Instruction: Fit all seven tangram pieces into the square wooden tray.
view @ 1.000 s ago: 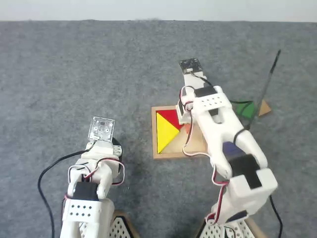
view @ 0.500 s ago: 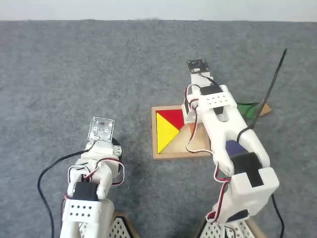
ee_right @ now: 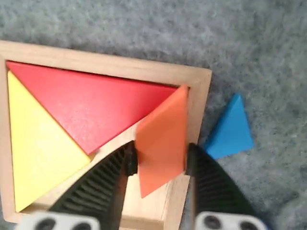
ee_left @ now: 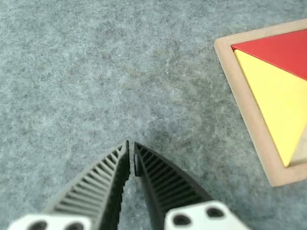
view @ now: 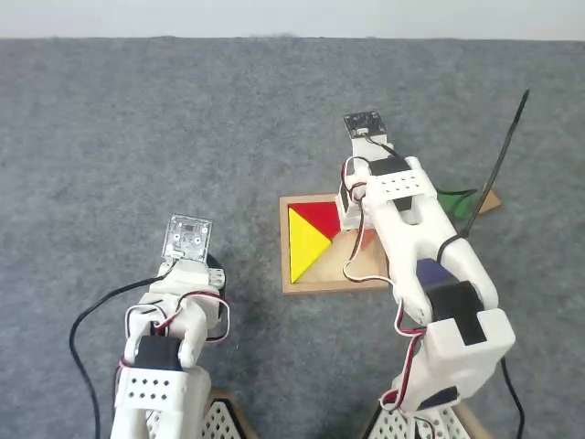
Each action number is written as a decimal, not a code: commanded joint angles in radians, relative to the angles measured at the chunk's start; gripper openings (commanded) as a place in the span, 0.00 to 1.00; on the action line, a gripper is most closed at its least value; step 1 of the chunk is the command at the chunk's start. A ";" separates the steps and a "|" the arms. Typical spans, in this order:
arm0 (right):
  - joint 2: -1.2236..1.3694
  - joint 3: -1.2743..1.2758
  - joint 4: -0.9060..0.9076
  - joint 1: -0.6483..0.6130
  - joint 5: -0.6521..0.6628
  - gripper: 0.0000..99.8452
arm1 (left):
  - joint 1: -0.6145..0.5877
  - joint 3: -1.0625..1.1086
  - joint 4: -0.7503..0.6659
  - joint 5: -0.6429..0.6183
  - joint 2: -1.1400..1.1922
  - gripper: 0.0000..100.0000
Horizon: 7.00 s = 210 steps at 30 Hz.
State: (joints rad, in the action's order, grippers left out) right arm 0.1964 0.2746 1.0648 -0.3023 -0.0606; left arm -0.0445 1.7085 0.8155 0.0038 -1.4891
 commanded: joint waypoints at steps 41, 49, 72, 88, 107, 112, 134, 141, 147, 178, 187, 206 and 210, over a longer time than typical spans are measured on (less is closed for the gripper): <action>-0.323 0.129 0.028 0.446 0.347 0.31 | -0.003 -0.019 0.000 -0.005 -0.012 0.01; -0.252 0.035 0.031 0.460 0.356 0.27 | -0.003 -0.019 0.000 -0.005 -0.012 0.01; 0.306 -0.483 0.120 0.573 0.276 0.27 | -0.003 -0.019 0.000 -0.005 -0.012 0.01; 0.456 -0.615 0.071 0.616 0.252 0.27 | -0.003 -0.019 0.000 -0.005 -0.012 0.01; 0.450 -0.664 0.173 0.579 0.253 0.06 | -0.003 -0.019 0.000 -0.005 -0.012 0.01; 0.357 -0.687 0.260 0.521 0.250 0.06 | -0.003 -0.019 0.000 -0.005 -0.012 0.01; 0.378 -0.687 0.142 0.521 0.083 0.17 | -0.003 -0.019 0.000 -0.005 -0.012 0.01; 0.421 -0.687 0.128 0.530 0.087 0.17 | -0.003 -0.019 0.000 -0.005 -0.012 0.01; 0.484 -0.695 0.107 0.536 0.089 0.17 | -0.003 -0.019 0.000 -0.005 -0.012 0.01; 0.417 -0.773 0.285 0.552 0.091 0.02 | -0.003 -0.019 0.000 -0.006 -0.012 0.01; 0.156 -0.773 0.549 0.242 0.084 0.01 | -0.003 -0.019 0.000 -0.006 -0.012 0.01; -0.332 0.091 -0.004 -0.166 0.089 0.01 | -0.003 -0.019 0.000 -0.006 -0.012 0.01; -0.257 0.086 -0.013 -0.170 0.087 0.01 | -0.003 -0.019 0.000 -0.006 -0.012 0.01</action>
State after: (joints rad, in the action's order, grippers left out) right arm -0.0798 0.3698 1.0710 -0.4634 0.0299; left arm -0.0445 1.7085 0.8155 0.0038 -1.4891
